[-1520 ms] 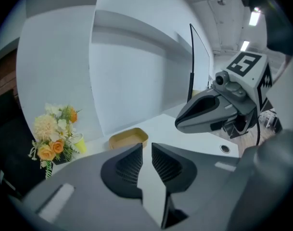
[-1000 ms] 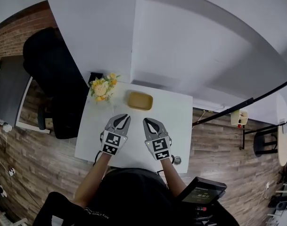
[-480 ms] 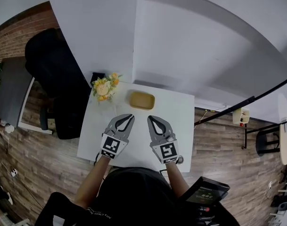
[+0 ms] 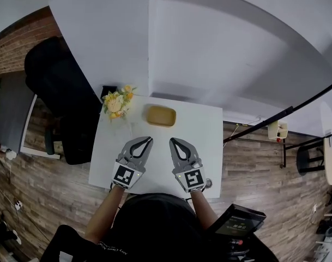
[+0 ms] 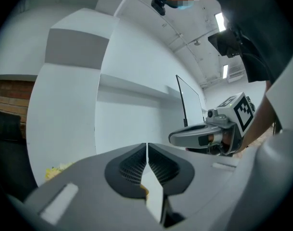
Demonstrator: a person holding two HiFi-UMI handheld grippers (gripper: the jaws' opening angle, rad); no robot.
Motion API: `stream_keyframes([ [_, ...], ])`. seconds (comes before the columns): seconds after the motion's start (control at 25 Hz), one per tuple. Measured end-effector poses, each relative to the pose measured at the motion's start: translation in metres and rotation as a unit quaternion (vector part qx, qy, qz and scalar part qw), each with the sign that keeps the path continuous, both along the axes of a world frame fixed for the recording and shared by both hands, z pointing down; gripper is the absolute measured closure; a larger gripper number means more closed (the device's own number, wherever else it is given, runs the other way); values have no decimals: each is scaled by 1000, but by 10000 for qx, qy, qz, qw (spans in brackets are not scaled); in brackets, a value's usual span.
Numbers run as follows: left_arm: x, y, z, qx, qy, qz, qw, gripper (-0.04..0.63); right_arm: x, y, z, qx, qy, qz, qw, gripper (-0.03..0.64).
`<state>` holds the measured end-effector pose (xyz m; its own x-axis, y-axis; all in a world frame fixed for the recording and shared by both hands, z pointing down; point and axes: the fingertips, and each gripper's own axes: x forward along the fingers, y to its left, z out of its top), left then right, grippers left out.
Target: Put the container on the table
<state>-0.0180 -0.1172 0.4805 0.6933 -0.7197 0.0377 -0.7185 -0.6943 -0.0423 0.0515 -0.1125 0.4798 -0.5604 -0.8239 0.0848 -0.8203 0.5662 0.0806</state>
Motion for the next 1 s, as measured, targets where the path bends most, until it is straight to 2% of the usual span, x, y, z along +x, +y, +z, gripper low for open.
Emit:
stream_keyframes([
  [0.36, -3, 0, 22, 147, 13, -3, 9999, 584, -1, -1, 12, -66, -71, 10, 10000, 604],
  [0.52, -2, 3, 34, -138, 17, 15, 9999, 584, -5, 1, 24, -164, -55, -47, 9998, 604],
  [0.68, -2, 2, 44, -14, -19, 34, 10000, 584, -7, 0, 34, -303, -80, -55, 9995, 604],
  [0.84, -2, 4, 51, -183, -26, 39, 9998, 584, -6, -2, 45, -453, -136, -22, 9989, 604],
  [1.0, -4, 4, 62, -158, -82, 36, 9998, 584, -4, -3, 56, -577, -154, 15, 9982, 604],
])
